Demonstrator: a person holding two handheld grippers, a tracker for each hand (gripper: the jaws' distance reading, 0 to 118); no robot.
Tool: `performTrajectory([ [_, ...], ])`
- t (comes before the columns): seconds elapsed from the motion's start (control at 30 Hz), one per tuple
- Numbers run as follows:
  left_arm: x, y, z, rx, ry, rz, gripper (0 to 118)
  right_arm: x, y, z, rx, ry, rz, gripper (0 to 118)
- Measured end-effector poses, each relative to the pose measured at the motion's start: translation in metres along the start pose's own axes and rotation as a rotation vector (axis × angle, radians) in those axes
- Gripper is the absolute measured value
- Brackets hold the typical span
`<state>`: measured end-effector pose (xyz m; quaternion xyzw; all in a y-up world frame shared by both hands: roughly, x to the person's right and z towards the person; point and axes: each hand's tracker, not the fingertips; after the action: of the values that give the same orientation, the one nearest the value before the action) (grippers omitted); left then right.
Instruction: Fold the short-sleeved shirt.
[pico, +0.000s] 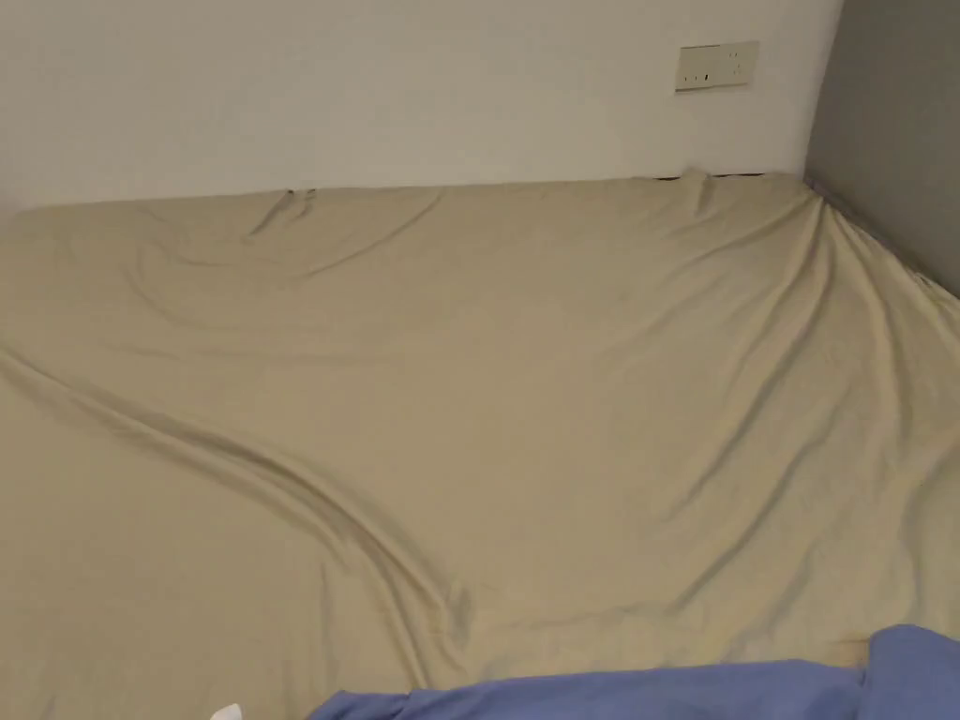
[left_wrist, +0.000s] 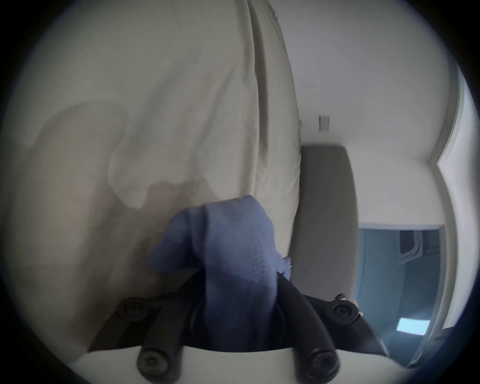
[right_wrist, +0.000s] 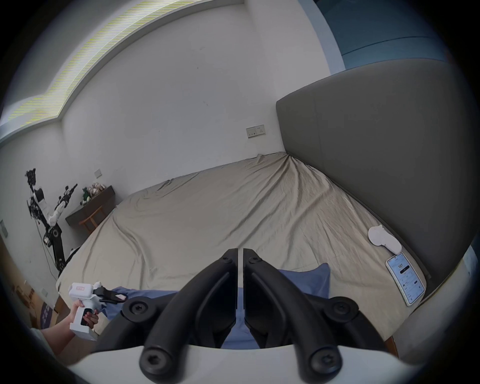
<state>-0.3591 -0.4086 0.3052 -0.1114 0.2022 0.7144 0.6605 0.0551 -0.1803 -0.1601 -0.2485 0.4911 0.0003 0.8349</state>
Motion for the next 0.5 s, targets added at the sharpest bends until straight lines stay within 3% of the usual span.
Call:
performTrajectory([
  [0.1,0.004,0.007,0.045,0.115,-0.052,0.016,8,0.002,0.002,0.002,0.007,-0.014,0.001,6],
  [0.17,0.004,0.018,0.080,0.225,0.006,0.005,8,0.003,0.002,0.002,0.013,-0.010,-0.006,6],
  [0.27,0.011,0.028,0.108,0.233,0.156,-0.033,8,0.005,-0.001,0.001,0.017,0.011,-0.027,6],
  [0.37,0.045,0.008,0.097,0.200,0.341,-0.187,8,0.003,-0.005,-0.004,0.011,0.033,-0.038,6],
  [0.5,0.106,-0.029,0.048,0.166,0.395,-0.367,8,0.002,-0.008,-0.005,0.004,0.073,-0.047,6],
])
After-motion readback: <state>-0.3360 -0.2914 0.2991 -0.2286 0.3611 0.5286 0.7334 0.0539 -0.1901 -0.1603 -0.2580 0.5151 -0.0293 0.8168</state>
